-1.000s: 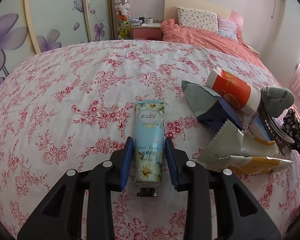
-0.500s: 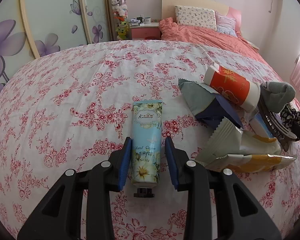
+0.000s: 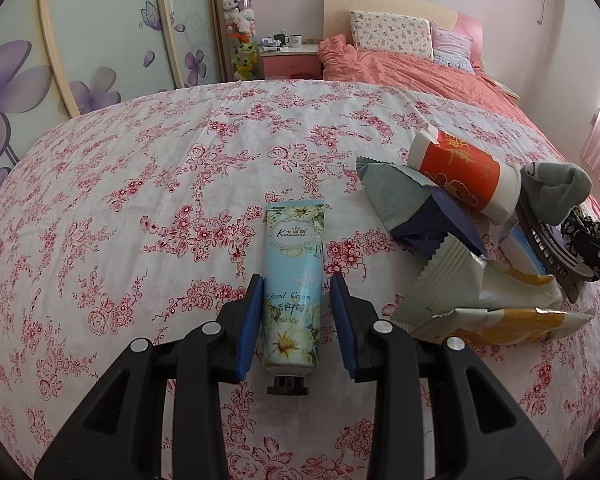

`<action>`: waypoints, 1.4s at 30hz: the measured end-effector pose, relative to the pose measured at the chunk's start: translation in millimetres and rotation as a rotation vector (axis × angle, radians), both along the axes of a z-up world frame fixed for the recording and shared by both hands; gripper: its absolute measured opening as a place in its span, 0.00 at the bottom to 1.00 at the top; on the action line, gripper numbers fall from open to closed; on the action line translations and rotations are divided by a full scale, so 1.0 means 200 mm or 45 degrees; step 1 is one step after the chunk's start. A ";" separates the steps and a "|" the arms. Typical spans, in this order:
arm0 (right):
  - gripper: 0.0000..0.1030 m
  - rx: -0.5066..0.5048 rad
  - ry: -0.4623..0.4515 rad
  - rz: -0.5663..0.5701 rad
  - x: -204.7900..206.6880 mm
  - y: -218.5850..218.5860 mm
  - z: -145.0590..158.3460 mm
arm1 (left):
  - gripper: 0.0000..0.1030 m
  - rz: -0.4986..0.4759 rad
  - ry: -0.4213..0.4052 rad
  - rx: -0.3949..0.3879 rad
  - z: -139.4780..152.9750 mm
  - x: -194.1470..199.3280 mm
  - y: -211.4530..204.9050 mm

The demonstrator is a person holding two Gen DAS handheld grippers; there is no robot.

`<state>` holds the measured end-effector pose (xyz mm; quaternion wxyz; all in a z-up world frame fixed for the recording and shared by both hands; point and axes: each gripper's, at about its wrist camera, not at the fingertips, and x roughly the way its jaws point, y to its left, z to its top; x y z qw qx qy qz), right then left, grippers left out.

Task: Collect trash
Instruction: 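Lift the hand-cream tube and floral scrunchie off the bed, then carry the hand-cream tube with the left tool while the right tool carries the scrunchie to the red basket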

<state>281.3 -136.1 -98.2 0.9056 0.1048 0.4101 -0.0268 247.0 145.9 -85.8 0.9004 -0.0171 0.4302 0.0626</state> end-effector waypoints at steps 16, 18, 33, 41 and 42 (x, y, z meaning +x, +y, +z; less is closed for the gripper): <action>0.23 -0.113 0.076 -0.031 -0.03 -0.06 -0.07 | 0.36 -0.004 -0.005 -0.021 0.00 0.00 0.01; 0.24 -0.118 0.079 -0.027 -0.03 -0.05 -0.07 | 0.36 -0.006 -0.009 -0.034 0.00 -0.01 0.01; 0.14 -0.088 0.056 -0.008 -0.05 -0.06 -0.05 | 0.28 -0.004 -0.030 -0.028 0.01 -0.05 0.02; 0.13 -0.065 -0.005 0.002 -0.14 -0.07 0.03 | 0.28 -0.008 -0.083 0.018 0.10 -0.09 0.01; 0.13 -0.068 -0.012 0.002 -0.14 -0.07 0.05 | 0.28 -0.014 -0.090 0.023 0.11 -0.10 0.01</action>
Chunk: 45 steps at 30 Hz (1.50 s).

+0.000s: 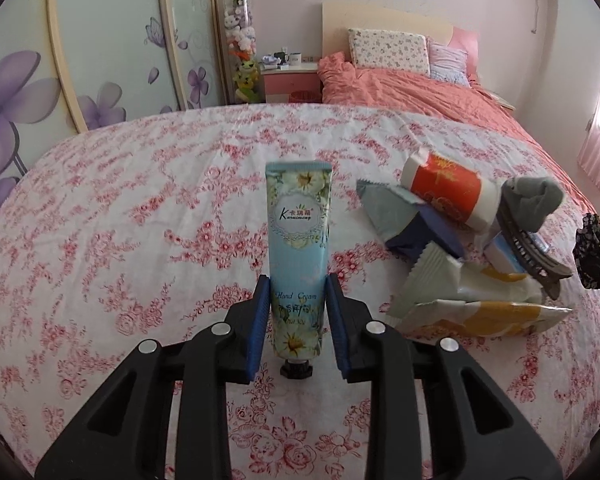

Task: Collect trash
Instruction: 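Carry the hand-cream tube with the left tool while the right tool carries the scrunchie to the red basket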

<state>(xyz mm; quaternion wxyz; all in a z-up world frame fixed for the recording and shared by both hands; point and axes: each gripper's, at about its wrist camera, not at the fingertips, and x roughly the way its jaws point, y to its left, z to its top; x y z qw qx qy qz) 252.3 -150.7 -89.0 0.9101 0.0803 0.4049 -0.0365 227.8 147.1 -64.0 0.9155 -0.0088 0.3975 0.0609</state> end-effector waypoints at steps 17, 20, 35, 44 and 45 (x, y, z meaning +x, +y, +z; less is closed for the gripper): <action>0.16 -0.018 0.078 -0.013 0.03 0.00 -0.10 | 0.39 0.009 0.086 -0.034 -0.11 0.01 0.01; 0.18 -0.031 0.083 -0.007 0.04 0.01 -0.10 | 0.39 0.012 0.090 -0.015 -0.11 -0.01 0.01; 0.11 -0.014 -0.018 -0.002 -0.07 -0.02 0.07 | 0.26 -0.011 -0.015 0.003 0.04 -0.04 -0.01; 0.11 0.002 -0.173 -0.011 -0.22 -0.08 0.34 | 0.26 -0.093 -0.125 -0.033 0.28 -0.09 -0.15; 0.11 0.003 -0.196 -0.017 -0.25 -0.09 0.38 | 0.26 -0.113 -0.141 -0.042 0.31 -0.10 -0.18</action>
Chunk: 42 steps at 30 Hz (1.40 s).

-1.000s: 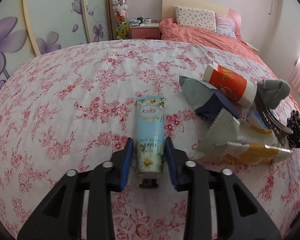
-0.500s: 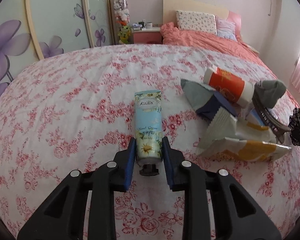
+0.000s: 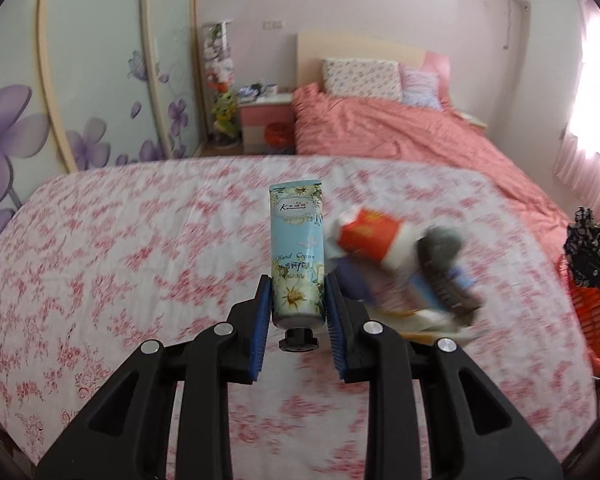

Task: Collect trash
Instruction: 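Carry the hand-cream tube with the left tool while the right tool carries the scrunchie to the red basket, then open both tools over the red basket to drop the tube and scrunchie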

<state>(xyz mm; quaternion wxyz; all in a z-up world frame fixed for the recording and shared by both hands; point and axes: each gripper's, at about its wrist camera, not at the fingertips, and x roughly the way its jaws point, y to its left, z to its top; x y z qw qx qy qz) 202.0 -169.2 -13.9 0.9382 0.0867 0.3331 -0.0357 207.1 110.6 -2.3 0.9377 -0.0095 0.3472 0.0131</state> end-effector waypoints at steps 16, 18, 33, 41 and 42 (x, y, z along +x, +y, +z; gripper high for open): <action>0.11 0.025 -0.182 -0.203 -0.37 -0.47 0.26 | 0.26 -0.455 -0.107 -0.105 0.19 -0.06 -0.75; 0.11 0.033 -0.187 -0.245 -0.42 -0.56 0.26 | 0.26 -0.512 -0.100 -0.118 0.19 -0.06 -0.85; 0.12 0.160 -0.162 -0.484 -0.63 -1.16 0.09 | 0.26 -0.889 -0.004 -0.164 0.05 -0.02 -1.58; 0.31 0.269 -0.126 -0.546 -0.59 -1.40 -0.06 | 0.35 -0.951 0.092 -0.131 -0.09 0.02 -1.82; 0.34 0.277 -0.122 -0.555 -0.58 -1.42 -0.07 | 0.41 -0.944 0.096 -0.121 -0.09 0.02 -1.83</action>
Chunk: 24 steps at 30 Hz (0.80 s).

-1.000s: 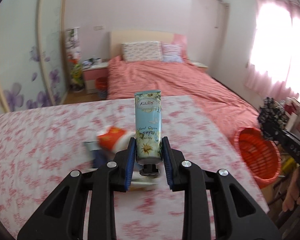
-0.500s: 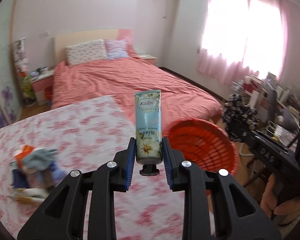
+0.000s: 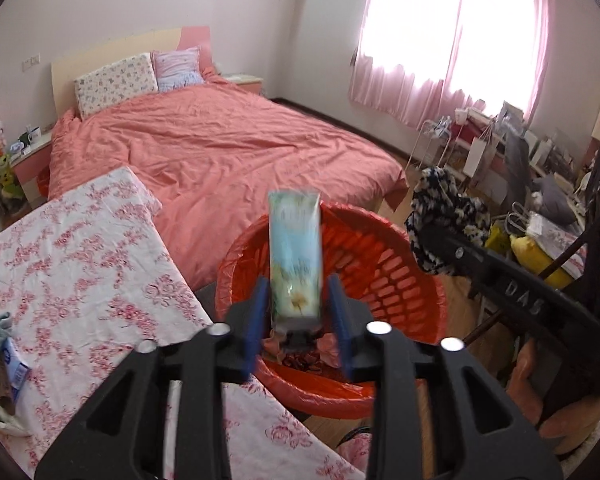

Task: Collect trash
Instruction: 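Open both tools over the red basket to drop the tube and scrunchie, then move both open tools back over the items on the bed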

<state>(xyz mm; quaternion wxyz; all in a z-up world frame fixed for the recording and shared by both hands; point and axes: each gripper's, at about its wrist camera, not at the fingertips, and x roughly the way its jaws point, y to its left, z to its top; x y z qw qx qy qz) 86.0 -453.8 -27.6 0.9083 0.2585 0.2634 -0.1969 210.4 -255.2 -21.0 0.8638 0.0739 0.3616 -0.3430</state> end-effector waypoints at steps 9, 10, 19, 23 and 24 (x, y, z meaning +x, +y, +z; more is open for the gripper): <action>0.65 -0.060 0.066 -0.034 0.03 0.02 -0.10 | 0.71 0.188 -0.054 0.102 -0.03 0.00 0.16; 0.67 -0.072 0.071 -0.030 0.03 0.04 -0.11 | 0.75 0.212 -0.073 0.113 -0.03 -0.01 0.20; 0.73 -0.160 0.128 0.109 0.12 0.41 -0.10 | 0.90 0.460 -0.160 0.187 -0.01 -0.11 0.66; 0.73 -0.188 0.156 0.205 0.19 0.62 -0.12 | 0.90 0.595 -0.144 0.178 -0.01 -0.13 0.90; 0.73 -0.191 0.160 0.226 0.20 0.67 -0.12 | 0.90 0.644 -0.142 0.180 -0.02 -0.13 0.98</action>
